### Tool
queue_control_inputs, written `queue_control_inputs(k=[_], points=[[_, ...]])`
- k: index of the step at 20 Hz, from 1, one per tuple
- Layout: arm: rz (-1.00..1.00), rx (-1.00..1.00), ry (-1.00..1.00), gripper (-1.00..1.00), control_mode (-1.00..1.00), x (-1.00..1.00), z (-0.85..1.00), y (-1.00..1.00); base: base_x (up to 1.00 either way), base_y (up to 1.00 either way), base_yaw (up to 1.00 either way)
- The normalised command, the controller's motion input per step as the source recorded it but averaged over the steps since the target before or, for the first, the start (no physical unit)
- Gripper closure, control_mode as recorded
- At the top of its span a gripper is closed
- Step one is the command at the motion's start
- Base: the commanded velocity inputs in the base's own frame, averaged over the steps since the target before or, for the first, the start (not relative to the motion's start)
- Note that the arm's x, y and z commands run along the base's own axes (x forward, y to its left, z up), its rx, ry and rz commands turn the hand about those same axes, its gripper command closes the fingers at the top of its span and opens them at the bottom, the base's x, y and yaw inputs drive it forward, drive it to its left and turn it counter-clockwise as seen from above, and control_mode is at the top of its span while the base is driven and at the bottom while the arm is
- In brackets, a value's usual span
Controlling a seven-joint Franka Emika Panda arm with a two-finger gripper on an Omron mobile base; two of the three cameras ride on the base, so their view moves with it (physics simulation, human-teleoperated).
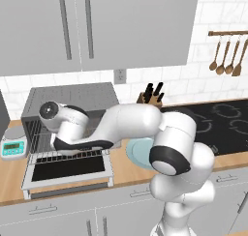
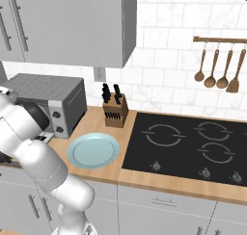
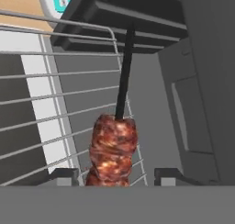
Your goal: Pick up the kebab skewer and baguette bread, and place them inside the toaster oven. Close the toaster oven door and start by setting the timer.
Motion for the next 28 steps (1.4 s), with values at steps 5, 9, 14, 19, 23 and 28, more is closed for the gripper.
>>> queue_control_inputs(k=[5, 9, 14, 19, 23, 28], points=[[0.00, 0.00, 0.02, -1.00, -1.00, 0.31, 0.00, -0.01, 0.00, 0.00, 0.00], [0.00, 0.00, 0.05, -1.00, -1.00, 0.43, 0.04, -0.06, 0.00, 0.00, 0.00], [-0.01, 0.03, 0.09, -1.00, -1.00, 0.11, 0.30, -0.16, 0.00, 0.00, 0.00], [-0.08, 0.11, 0.06, -1.00, -1.00, -0.60, 0.15, -0.30, 0.00, 0.00, 0.00], [-0.26, 0.17, 0.02, -1.00, -1.00, -0.76, 0.09, -0.54, 0.00, 0.00, 0.00], [-0.35, 0.20, -0.01, -1.00, -1.00, -0.48, -0.01, -0.54, 0.00, 0.00, 0.00]])
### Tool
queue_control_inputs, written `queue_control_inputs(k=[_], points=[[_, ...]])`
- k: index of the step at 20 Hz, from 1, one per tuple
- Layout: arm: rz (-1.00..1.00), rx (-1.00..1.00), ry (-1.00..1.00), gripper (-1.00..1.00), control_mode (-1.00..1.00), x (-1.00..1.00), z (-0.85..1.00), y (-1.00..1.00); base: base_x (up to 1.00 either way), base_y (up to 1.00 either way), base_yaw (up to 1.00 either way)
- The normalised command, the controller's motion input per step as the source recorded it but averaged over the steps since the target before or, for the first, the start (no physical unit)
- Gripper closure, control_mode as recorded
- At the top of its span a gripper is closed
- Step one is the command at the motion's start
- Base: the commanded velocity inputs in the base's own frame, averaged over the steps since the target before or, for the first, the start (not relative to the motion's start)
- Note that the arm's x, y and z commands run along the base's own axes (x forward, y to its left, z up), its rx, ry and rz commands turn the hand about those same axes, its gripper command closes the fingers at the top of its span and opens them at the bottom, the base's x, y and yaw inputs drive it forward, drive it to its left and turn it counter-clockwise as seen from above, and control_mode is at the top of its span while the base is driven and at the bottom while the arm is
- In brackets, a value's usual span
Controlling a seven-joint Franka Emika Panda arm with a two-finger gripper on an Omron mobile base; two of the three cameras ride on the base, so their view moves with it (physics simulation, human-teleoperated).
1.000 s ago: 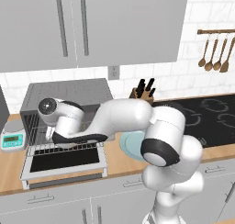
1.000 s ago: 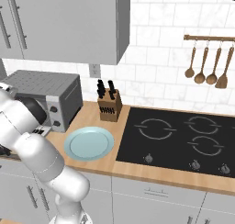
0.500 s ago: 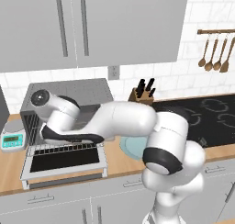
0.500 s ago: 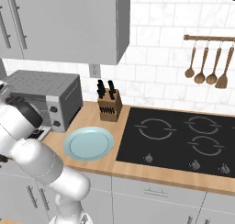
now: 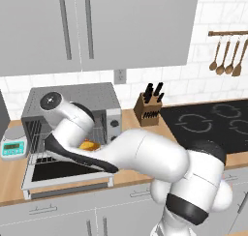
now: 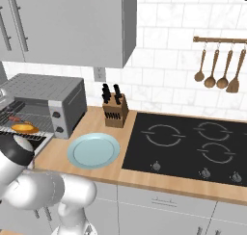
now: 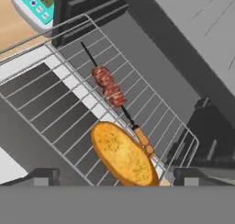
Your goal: Pick up the kebab skewer and baguette bread, and place them inside the toaster oven. Close the toaster oven door and start by setting the timer.
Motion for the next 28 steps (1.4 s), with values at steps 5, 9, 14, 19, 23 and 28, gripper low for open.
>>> queue_control_inputs(k=[5, 9, 14, 19, 23, 28], points=[[-0.27, 0.26, -0.08, -1.00, -1.00, -0.16, -0.28, -0.48, 0.00, 0.00, 0.00], [-0.22, 0.22, 0.00, -1.00, -1.00, 0.00, 0.00, 0.05, 0.00, 0.00, 0.00], [-0.26, 0.29, 0.00, -1.00, -1.00, 0.00, 0.00, 0.02, 0.00, 0.00, 0.00], [-0.27, 0.25, 0.00, -1.00, -1.00, 0.00, -0.18, 0.05, 0.00, 0.00, 0.00], [-0.01, 0.02, 0.02, -1.00, -1.00, -0.18, -0.15, 0.00, 0.00, 0.00, 0.00], [0.00, 0.00, 0.02, -1.00, -1.00, -0.16, -0.17, 0.02, 0.00, 0.00, 0.00]])
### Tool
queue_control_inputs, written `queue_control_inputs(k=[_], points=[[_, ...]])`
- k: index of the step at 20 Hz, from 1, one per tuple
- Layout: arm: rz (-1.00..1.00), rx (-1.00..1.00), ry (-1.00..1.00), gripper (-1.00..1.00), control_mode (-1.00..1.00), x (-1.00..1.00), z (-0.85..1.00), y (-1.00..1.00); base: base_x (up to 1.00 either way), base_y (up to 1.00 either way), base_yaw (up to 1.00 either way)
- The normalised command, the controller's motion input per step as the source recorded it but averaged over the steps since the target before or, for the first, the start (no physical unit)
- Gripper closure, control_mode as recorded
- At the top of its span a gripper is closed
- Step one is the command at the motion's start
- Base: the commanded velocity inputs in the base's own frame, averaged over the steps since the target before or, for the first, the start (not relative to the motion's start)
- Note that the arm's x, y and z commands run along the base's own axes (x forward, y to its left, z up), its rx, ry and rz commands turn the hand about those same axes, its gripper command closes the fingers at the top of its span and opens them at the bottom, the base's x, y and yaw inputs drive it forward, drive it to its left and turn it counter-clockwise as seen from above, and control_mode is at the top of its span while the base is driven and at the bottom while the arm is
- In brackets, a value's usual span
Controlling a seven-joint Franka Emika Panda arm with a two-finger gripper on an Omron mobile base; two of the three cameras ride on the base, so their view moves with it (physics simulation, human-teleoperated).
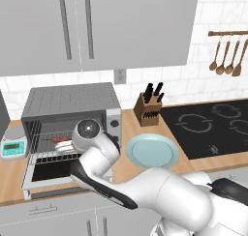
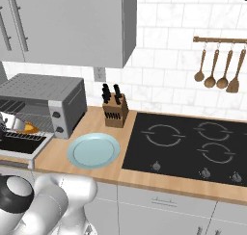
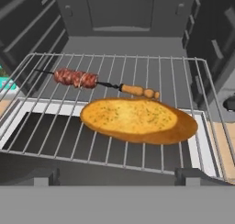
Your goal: Pick up the kebab skewer and baguette bread, and place them inside the toaster oven. Close the toaster oven door and start by setting the timer.
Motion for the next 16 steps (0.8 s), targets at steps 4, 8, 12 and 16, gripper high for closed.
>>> queue_control_inputs(k=[4, 8, 12, 16], points=[[0.00, 0.00, 0.05, -1.00, -1.00, 0.00, -0.01, 0.18, 0.00, 0.00, 0.00], [0.00, 0.00, 0.08, -1.00, -1.00, 0.00, 0.00, 0.07, 0.00, 0.00, 0.00], [0.00, 0.00, 0.07, -1.00, -1.00, 0.00, -0.02, 0.06, 0.00, 0.00, 0.00], [-0.03, 0.06, 0.00, -1.00, -1.00, -0.04, -0.20, 0.00, 0.00, 0.00, 0.00]])
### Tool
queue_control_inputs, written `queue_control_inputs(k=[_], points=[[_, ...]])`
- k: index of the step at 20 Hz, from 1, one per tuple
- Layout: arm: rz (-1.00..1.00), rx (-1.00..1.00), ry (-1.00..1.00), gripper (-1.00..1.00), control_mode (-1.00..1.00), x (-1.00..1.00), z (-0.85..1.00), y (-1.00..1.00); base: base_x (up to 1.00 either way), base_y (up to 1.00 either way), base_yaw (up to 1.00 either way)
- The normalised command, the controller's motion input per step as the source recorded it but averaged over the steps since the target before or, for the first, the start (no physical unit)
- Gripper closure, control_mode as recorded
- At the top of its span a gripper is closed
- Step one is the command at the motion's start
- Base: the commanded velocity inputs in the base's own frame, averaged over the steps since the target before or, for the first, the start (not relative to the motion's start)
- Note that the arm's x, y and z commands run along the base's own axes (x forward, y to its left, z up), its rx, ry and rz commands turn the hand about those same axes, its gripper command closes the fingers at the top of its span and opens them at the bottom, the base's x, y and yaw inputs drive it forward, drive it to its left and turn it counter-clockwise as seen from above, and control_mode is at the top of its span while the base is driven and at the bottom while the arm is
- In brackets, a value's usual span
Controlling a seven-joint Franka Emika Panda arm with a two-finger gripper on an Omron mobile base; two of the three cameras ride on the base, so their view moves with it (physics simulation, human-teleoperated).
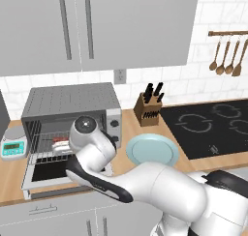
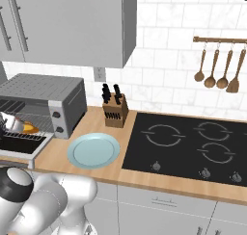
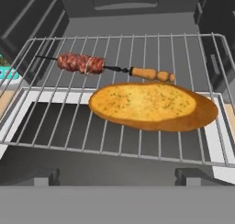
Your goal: Pick up the kebab skewer and baguette bread, and place them inside the toaster oven. Close the toaster oven door and start by setting the timer.
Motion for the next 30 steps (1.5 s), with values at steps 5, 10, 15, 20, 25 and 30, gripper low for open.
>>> queue_control_inputs(k=[5, 10, 15, 20, 25, 30], points=[[-0.01, 0.03, 0.00, -1.00, -1.00, -0.13, -0.27, 0.00, 0.00, 0.00, 0.00], [0.00, 0.01, 0.00, -1.00, -1.00, -0.04, -0.11, 0.00, 0.00, 0.00, 0.00], [0.00, 0.00, 0.00, -1.00, -1.00, 0.00, 0.00, 0.00, 0.00, 0.00, 0.00], [0.00, 0.00, 0.00, -1.00, -1.00, 0.00, -0.05, 0.00, 0.00, 0.00, 0.00], [0.00, 0.00, 0.00, -1.00, -1.00, 0.00, -0.05, 0.00, 0.00, 0.00, 0.00], [0.00, 0.00, 0.00, -1.00, -1.00, 0.00, 0.00, 0.01, 0.00, 0.00, 0.00]])
